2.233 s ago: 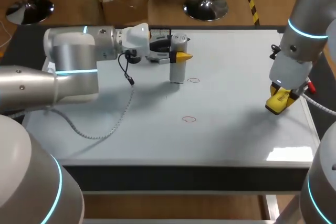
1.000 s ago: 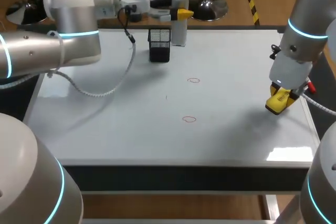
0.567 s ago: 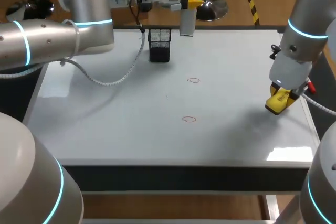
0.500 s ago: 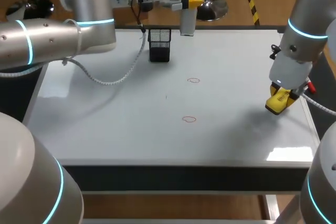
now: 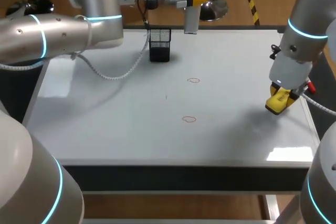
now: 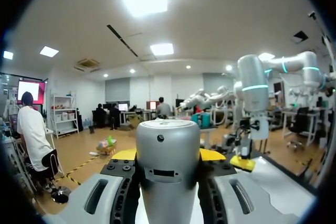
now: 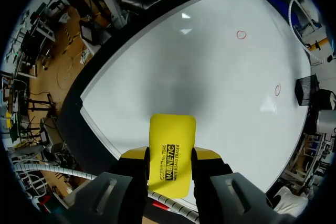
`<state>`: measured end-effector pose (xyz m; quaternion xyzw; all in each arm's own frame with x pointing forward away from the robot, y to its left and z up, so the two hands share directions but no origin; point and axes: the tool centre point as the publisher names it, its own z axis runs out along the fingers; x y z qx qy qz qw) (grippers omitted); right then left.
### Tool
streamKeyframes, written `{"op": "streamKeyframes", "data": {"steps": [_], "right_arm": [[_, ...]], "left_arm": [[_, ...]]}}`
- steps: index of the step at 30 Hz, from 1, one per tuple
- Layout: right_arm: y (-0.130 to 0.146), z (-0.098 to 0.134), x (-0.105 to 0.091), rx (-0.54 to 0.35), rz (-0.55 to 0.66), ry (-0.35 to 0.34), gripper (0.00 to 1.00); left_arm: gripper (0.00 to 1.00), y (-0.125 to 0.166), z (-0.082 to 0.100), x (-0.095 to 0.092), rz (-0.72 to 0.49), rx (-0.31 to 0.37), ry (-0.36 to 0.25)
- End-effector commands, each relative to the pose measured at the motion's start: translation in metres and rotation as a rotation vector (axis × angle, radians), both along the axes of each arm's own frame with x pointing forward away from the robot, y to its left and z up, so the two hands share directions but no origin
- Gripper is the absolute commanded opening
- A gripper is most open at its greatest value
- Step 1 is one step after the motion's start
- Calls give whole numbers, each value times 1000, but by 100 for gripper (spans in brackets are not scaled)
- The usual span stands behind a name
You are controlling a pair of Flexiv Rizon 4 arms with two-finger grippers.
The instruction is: Pick up the inspection probe, press it on each red-marked spot on the whiteboard one by one, put down the probe, pick up the eraser, and wipe off all the red marks.
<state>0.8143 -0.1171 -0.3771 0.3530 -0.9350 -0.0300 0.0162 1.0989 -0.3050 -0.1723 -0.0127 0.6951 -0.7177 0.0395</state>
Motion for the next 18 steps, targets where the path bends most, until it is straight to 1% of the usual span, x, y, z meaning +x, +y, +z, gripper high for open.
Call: {"op": "streamKeyframes", "data": {"steps": [1, 16, 18], "right_arm": [[0, 0, 0, -3, 1, 0, 0], [0, 0, 0, -3, 1, 0, 0], [9, 3, 14, -7, 54, 6, 0]], "left_arm": [[0, 0, 0, 4, -9, 0, 2], [0, 0, 0, 4, -9, 0, 2], [0, 0, 0, 4, -9, 0, 2]]}}
